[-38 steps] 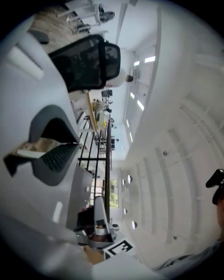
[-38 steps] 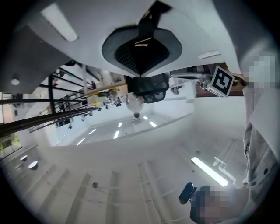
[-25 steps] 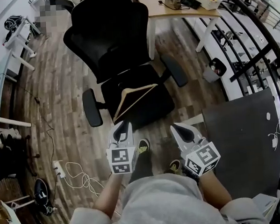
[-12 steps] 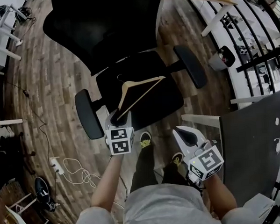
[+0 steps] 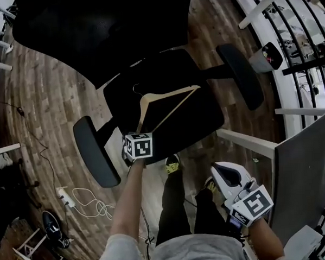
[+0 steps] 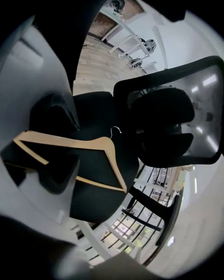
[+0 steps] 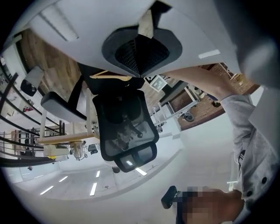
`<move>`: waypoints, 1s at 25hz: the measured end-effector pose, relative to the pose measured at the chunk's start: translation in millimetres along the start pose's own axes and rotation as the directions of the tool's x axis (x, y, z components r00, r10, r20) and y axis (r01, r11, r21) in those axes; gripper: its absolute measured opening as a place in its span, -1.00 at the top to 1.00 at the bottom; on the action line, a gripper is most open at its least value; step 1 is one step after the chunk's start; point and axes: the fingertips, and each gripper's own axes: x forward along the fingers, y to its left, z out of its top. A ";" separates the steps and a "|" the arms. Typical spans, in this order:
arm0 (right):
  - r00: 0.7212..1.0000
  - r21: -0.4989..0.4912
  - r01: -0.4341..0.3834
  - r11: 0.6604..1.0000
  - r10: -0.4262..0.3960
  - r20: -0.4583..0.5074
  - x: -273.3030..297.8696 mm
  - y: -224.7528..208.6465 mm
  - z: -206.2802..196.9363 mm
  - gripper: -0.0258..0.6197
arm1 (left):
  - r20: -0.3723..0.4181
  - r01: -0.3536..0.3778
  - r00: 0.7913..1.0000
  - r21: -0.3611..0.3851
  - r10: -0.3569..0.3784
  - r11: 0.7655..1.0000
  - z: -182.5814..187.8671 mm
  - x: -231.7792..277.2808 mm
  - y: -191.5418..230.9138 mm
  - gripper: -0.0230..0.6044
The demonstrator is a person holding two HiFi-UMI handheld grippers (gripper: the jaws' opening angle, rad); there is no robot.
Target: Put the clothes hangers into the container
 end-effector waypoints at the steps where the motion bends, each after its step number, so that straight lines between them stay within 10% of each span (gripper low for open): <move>1: 1.000 0.008 0.009 1.000 -0.009 -0.008 1.9 -3.5 -3.6 0.92 | -0.014 0.007 1.000 0.014 -0.006 1.000 -1.5 11.8 1.5 0.38; 12: 0.993 0.074 0.063 0.995 -0.055 -0.102 18.2 -28.2 -17.6 0.92 | -0.193 0.059 0.980 0.018 -0.054 0.998 -25.1 83.1 0.5 0.44; 20: 0.993 0.079 0.083 0.993 -0.076 -0.095 7.9 -18.8 -22.6 0.92 | -0.124 0.066 0.990 0.035 -0.061 0.997 -20.2 73.7 0.3 0.68; 25: 0.993 0.097 0.111 0.989 -0.108 -0.043 -14.7 -12.8 -3.6 0.92 | -0.086 0.027 0.996 -0.081 -0.034 0.996 -21.0 43.2 -1.3 0.69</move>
